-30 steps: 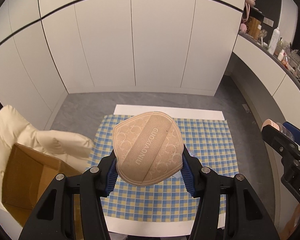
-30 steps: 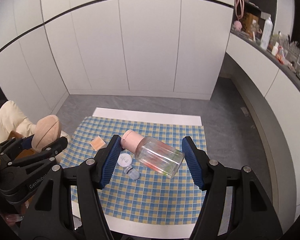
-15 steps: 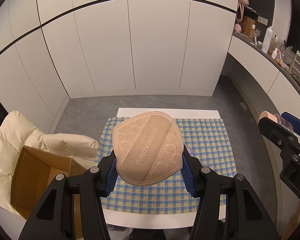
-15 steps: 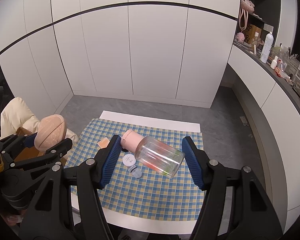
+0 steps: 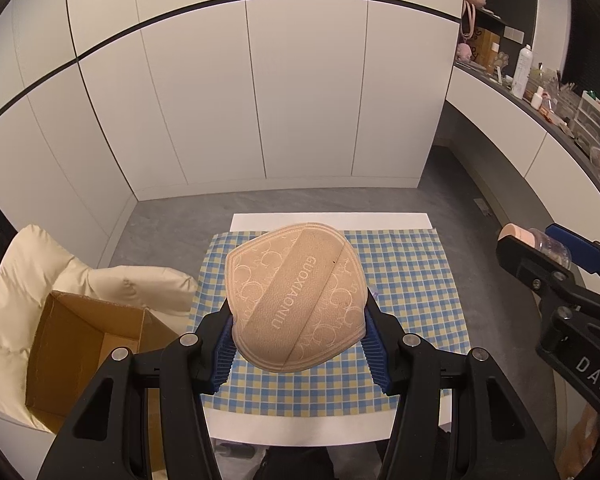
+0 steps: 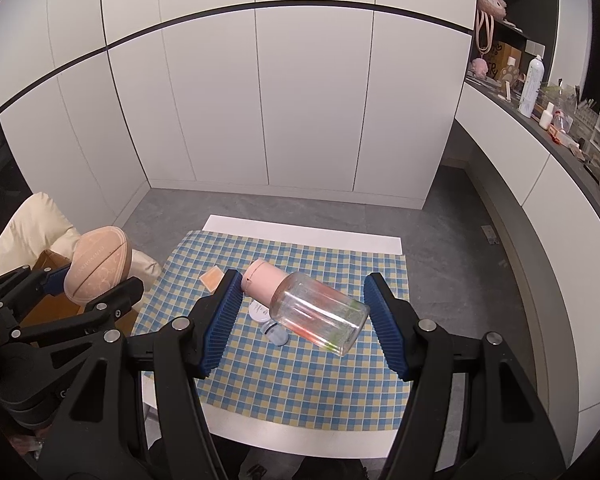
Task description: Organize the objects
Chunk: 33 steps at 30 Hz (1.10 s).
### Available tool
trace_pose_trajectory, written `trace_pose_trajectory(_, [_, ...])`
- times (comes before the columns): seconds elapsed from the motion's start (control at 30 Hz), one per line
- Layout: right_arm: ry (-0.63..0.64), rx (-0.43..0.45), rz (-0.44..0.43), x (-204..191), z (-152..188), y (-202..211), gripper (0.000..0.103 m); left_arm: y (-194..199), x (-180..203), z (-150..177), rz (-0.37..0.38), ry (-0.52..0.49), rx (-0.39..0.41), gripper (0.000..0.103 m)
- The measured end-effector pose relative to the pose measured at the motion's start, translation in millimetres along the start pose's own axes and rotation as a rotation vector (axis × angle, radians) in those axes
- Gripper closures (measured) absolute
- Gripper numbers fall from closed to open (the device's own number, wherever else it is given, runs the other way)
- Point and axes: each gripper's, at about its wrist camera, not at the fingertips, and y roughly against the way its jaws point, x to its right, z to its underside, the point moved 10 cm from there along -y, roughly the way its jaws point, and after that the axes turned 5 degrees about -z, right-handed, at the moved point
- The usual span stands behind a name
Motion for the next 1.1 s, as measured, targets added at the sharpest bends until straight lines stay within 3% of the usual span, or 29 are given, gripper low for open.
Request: trace_pose_trajectory(1.1, [0.026, 0.02, -0.052, -42, 102, 88, 0.038, 100, -9, 94, 0.005, -0.014, 0.075, 0.048])
